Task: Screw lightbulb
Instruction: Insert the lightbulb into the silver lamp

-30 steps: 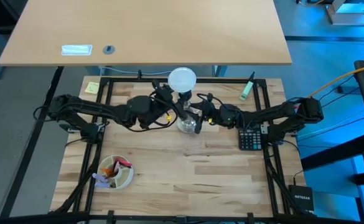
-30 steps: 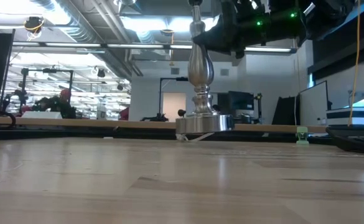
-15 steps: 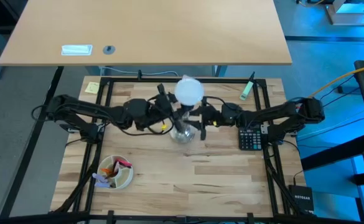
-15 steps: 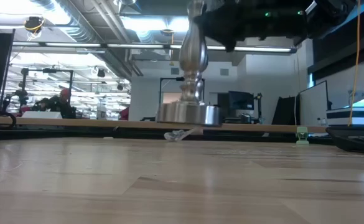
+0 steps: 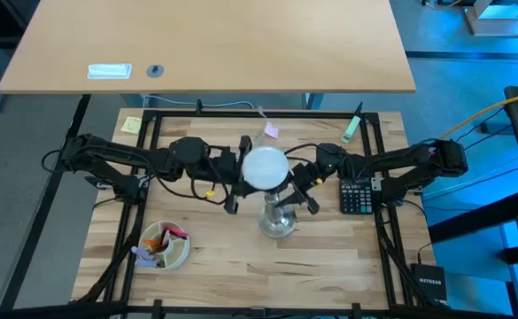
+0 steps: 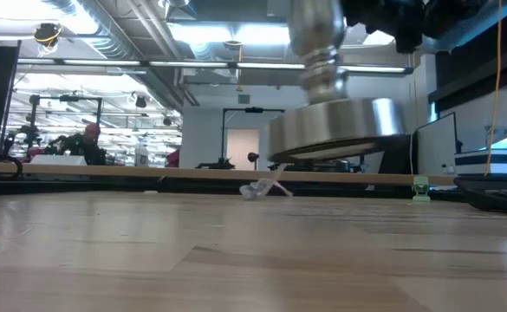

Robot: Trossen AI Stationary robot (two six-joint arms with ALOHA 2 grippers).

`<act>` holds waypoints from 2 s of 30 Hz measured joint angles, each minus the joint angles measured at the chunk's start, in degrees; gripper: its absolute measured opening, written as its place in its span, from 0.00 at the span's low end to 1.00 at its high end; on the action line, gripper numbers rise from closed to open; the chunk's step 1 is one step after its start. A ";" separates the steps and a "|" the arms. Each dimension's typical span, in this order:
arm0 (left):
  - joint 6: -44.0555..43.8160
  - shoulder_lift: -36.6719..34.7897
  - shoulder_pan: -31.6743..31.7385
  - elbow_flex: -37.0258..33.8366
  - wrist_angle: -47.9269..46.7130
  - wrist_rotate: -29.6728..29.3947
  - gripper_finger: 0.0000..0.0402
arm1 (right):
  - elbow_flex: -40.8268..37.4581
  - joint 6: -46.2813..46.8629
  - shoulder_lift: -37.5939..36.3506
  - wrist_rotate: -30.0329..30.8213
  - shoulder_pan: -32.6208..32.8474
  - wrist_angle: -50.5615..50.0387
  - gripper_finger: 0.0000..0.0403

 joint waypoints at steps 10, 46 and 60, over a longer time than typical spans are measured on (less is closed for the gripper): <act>5.54 0.07 1.40 -0.11 0.70 12.53 0.32 | 2.55 -0.14 0.00 -5.58 0.00 -3.20 0.31; 2.68 -11.96 -2.18 -0.44 -19.18 -5.09 0.75 | 3.58 -6.56 -0.92 15.34 0.00 -6.00 0.31; -1.06 -12.55 -5.53 -0.31 -24.39 -44.12 0.75 | 3.60 -12.84 -0.52 47.94 -0.10 -5.45 0.31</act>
